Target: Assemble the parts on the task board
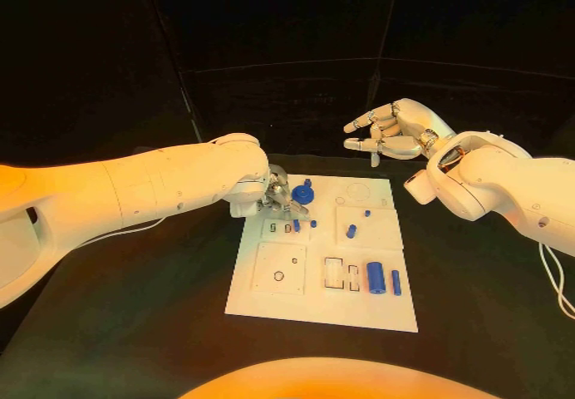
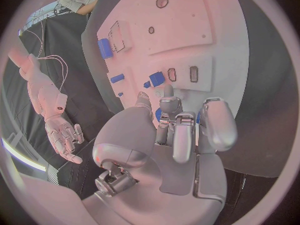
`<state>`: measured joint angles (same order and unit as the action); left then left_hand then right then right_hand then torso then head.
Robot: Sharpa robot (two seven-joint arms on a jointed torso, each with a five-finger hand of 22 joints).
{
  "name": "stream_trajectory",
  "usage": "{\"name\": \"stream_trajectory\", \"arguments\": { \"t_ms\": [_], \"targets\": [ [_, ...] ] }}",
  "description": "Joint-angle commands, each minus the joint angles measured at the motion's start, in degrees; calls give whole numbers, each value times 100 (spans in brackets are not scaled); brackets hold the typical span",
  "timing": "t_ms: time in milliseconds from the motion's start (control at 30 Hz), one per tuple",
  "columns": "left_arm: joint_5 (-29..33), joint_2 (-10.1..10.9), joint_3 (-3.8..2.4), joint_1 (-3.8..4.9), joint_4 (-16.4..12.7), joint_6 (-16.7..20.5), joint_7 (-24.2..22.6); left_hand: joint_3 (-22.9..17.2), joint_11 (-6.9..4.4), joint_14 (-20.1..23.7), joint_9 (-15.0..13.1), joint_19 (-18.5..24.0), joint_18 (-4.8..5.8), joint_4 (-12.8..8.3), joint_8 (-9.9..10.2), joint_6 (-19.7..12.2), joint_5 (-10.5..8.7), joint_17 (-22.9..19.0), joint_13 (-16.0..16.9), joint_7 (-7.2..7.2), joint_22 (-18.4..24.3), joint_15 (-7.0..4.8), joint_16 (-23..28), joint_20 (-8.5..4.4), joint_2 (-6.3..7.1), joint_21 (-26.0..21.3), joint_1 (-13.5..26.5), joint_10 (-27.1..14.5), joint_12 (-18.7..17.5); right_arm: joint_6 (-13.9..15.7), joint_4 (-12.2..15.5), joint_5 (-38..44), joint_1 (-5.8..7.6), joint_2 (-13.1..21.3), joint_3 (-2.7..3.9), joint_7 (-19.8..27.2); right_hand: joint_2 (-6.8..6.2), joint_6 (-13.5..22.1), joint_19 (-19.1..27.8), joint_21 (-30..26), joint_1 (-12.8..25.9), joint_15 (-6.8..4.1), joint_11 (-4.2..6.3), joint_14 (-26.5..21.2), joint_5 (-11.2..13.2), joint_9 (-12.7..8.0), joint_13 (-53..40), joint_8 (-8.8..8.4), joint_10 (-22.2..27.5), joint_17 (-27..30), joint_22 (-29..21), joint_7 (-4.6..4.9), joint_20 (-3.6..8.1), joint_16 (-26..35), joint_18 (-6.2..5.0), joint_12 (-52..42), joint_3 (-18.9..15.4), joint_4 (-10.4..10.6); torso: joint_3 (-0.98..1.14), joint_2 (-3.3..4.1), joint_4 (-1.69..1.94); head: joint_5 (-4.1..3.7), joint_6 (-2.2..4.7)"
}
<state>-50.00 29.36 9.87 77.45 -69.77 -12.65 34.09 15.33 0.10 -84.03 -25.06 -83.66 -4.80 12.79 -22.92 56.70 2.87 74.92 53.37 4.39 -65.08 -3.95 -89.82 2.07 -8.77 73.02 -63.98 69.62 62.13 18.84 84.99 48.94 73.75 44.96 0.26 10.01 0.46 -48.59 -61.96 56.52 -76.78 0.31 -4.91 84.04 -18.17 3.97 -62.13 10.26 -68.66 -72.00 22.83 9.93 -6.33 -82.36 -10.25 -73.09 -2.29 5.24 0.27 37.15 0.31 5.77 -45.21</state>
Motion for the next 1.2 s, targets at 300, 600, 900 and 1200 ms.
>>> {"name": "stream_trajectory", "arguments": {
  "t_ms": [300, 600, 900, 1200],
  "targets": [
    [-66, -78, 30, -15, 62, -229, 56, 22, -17, -597, -36, -48, 7, -15, -71, -58, -1, 1508, 22, -18, -28, -4, -18, -12, 9, 40, -35, 46, 56, 53, -9, -21, 13, -20, 7, 7, 6, 48, -12, -27, -67, -4, 1, 216, -23, -8, 25, -1, 45, 21, -12, 4, 10, 43, -35, 51, -43, -6, -2, 3, 3, -26, -22],
    [-65, -115, 135, -22, 94, -270, 64, 17, -23, -597, -96, -52, 8, -53, -129, -84, -1, 1508, 35, -24, -40, -9, -18, -17, -8, 45, -91, 53, 73, 41, -25, -21, 13, -44, 7, -26, 5, 61, -17, -32, -124, -3, 0, 217, 3, -5, 31, 4, 41, 28, -17, 5, 8, 50, -35, 53, -43, -37, -8, 7, 2, -36, -36],
    [-65, -140, 154, -29, 87, -311, 69, -4, -28, -597, -168, -54, 10, -126, -196, -122, 2, 1508, 46, -30, -52, -13, -18, -21, -29, 49, -180, 56, 87, 33, -37, -21, 13, -56, 7, -45, 9, 64, -20, -34, -147, -3, 0, 216, 15, -4, 35, 8, 40, 37, -18, 5, 8, 55, -35, 54, -41, -50, -8, 5, 5, -45, -54],
    [-66, -160, 155, -33, 50, -255, 57, -30, -30, -597, -228, -55, 11, -188, -252, -155, 4, 1508, 41, -32, -62, -15, -18, -23, -57, 51, -245, 51, 87, 22, -56, -21, 12, -79, 6, -59, 13, 65, -21, -35, -159, -3, 0, 217, 19, -3, 31, 10, 35, 34, -19, 5, 8, 54, -35, 52, -39, -56, -7, 5, 3, -52, -61]
  ]
}}
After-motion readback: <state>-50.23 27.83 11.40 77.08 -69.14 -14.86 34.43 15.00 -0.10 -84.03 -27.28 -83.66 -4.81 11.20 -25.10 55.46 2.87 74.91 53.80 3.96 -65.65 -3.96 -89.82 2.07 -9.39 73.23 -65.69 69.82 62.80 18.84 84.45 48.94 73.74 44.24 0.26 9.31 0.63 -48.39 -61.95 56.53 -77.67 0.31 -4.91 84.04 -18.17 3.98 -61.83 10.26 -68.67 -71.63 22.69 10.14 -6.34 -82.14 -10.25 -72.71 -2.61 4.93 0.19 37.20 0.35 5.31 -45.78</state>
